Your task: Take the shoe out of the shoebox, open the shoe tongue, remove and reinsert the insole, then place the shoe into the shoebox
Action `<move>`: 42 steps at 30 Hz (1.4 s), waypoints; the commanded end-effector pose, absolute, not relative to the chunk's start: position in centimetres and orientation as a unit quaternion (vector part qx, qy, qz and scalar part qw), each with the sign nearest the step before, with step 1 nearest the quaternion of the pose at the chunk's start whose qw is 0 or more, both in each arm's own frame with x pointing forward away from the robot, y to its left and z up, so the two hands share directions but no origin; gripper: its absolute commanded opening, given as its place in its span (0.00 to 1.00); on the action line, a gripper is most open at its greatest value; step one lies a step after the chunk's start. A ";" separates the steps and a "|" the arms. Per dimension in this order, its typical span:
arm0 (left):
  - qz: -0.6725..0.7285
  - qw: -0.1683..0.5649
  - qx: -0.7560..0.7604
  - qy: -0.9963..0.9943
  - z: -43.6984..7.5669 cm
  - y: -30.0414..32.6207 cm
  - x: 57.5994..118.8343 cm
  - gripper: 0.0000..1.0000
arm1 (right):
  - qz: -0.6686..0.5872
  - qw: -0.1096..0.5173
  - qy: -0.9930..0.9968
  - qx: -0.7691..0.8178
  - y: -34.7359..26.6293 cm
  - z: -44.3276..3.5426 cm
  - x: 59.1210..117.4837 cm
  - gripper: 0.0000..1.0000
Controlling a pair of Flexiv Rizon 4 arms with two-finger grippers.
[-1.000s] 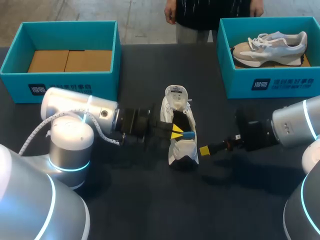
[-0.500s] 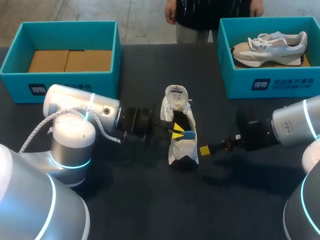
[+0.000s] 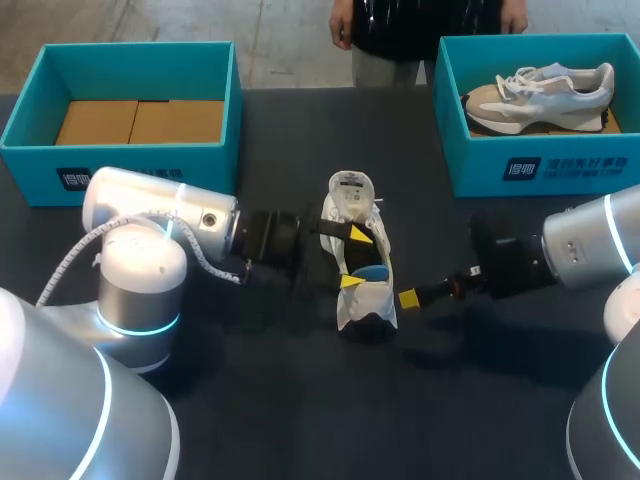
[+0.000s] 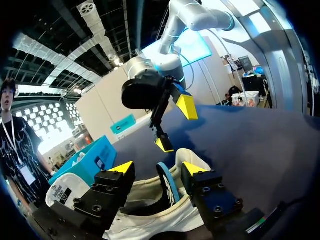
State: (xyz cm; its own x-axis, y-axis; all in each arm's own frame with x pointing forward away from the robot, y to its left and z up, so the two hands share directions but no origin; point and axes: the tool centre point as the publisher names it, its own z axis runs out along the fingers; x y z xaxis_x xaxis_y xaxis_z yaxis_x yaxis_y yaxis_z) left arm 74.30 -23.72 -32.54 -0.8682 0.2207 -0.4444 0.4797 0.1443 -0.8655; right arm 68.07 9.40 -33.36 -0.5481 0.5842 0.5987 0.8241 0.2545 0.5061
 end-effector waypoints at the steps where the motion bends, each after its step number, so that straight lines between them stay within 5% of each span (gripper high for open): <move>1: -0.611 0.106 0.235 0.749 -32.3 -23.4 74.2 0.61 | -0.410 0.143 -0.778 -0.454 9.6 -33.4 68.0 1.00; 14: -0.615 0.099 0.244 0.743 -31.6 -23.3 74.5 0.44 | -0.407 0.134 -0.781 -0.454 9.2 -32.7 68.3 1.00; 25: -0.602 0.075 0.272 0.747 -31.3 -23.2 74.6 0.00 | -0.403 0.131 -0.785 -0.452 8.8 -32.2 68.6 1.00; 42: -0.538 0.024 0.358 0.763 -30.8 -22.7 75.4 0.00 | -0.402 0.098 -0.792 -0.449 6.5 -28.6 69.0 1.00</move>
State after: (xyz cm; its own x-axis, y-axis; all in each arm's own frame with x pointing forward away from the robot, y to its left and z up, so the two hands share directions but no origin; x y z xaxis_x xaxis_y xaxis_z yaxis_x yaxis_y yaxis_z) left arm 75.00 -22.70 -31.02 -0.7635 0.4639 -0.4493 0.5703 0.1580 -0.8061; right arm 69.27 6.99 -29.24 -0.5769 0.6333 0.5158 0.7896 0.2708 0.5507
